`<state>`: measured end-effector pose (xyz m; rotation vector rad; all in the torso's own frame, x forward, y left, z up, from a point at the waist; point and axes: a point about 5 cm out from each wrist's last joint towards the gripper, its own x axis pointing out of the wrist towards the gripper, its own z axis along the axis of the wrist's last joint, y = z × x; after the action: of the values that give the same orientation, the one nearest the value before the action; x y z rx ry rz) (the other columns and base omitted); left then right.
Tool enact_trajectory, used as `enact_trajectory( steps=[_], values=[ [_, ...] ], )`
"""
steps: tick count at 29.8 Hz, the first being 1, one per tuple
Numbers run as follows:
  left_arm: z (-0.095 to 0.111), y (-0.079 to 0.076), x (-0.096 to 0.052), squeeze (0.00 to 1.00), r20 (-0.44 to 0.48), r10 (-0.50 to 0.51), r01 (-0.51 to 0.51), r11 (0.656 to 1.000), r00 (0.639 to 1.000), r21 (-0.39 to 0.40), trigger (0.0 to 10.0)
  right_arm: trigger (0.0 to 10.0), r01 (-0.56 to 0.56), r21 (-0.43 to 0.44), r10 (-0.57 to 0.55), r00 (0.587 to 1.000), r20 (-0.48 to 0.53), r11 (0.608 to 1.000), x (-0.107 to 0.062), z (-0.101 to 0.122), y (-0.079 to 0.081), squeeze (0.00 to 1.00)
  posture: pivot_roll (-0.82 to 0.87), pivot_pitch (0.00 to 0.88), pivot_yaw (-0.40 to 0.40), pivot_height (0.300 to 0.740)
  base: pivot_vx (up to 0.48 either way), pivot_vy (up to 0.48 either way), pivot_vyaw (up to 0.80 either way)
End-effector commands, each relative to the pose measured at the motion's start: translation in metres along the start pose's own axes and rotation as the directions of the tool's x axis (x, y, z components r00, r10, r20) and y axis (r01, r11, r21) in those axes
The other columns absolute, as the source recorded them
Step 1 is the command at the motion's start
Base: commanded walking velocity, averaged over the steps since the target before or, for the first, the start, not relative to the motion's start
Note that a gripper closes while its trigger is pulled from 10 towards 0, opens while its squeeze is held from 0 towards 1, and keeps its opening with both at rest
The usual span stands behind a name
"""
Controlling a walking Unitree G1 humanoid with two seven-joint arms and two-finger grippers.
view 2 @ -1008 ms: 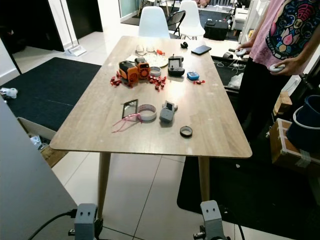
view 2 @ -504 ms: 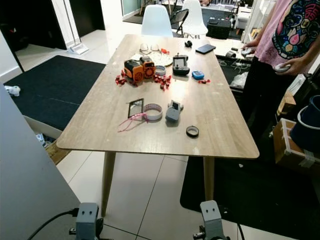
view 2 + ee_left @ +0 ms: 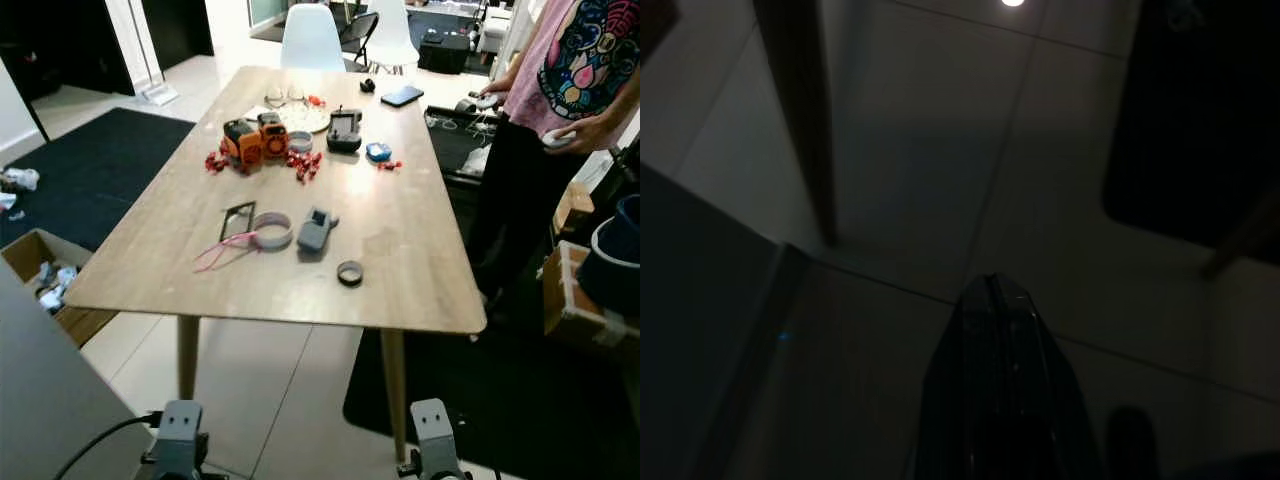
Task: Hang keys on a hook
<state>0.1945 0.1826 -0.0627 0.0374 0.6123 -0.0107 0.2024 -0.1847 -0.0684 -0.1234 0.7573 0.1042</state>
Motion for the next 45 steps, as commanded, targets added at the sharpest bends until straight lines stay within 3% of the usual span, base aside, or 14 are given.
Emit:
enact_trajectory(
  steps=[1,23,40,45],
  values=[
    [-0.0123,0.0034,-0.0053,0.0,-0.051,0.008,-0.008,1.0,0.999,0.0,10.0,10.0,-0.013,0.005,0.013,1.0,-0.029,1.0,-0.0015,-0.0076,0.0057,0.0,0.06,0.061,-0.05,0.74,0.0,0.0,0.0],
    [-0.0092,0.0067,-0.0028,0.0,-0.055,0.055,-0.057,0.998,0.997,-0.036,10.0,10.0,-0.017,-0.002,0.017,0.999,-0.032,1.0,-0.0018,-0.0083,0.005,0.0,0.05,0.06,-0.051,0.74,0.0,0.0,0.0],
    [-0.0084,0.0059,-0.003,0.0,-0.042,0.054,-0.056,0.997,0.998,-0.057,10.0,10.0,-0.026,-0.015,0.025,0.999,-0.034,1.0,-0.002,-0.0084,0.0042,0.0,0.05,0.05,-0.059,0.74,0.341,0.0,0.0],
    [-0.0089,0.0062,-0.0037,0.0,-0.037,0.057,-0.059,0.996,0.998,-0.061,10.0,10.0,-0.028,-0.017,0.027,0.999,-0.033,0.999,-0.0019,-0.008,0.0042,0.0,0.05,0.052,-0.06,0.74,0.0,0.0,0.0]
  ],
)
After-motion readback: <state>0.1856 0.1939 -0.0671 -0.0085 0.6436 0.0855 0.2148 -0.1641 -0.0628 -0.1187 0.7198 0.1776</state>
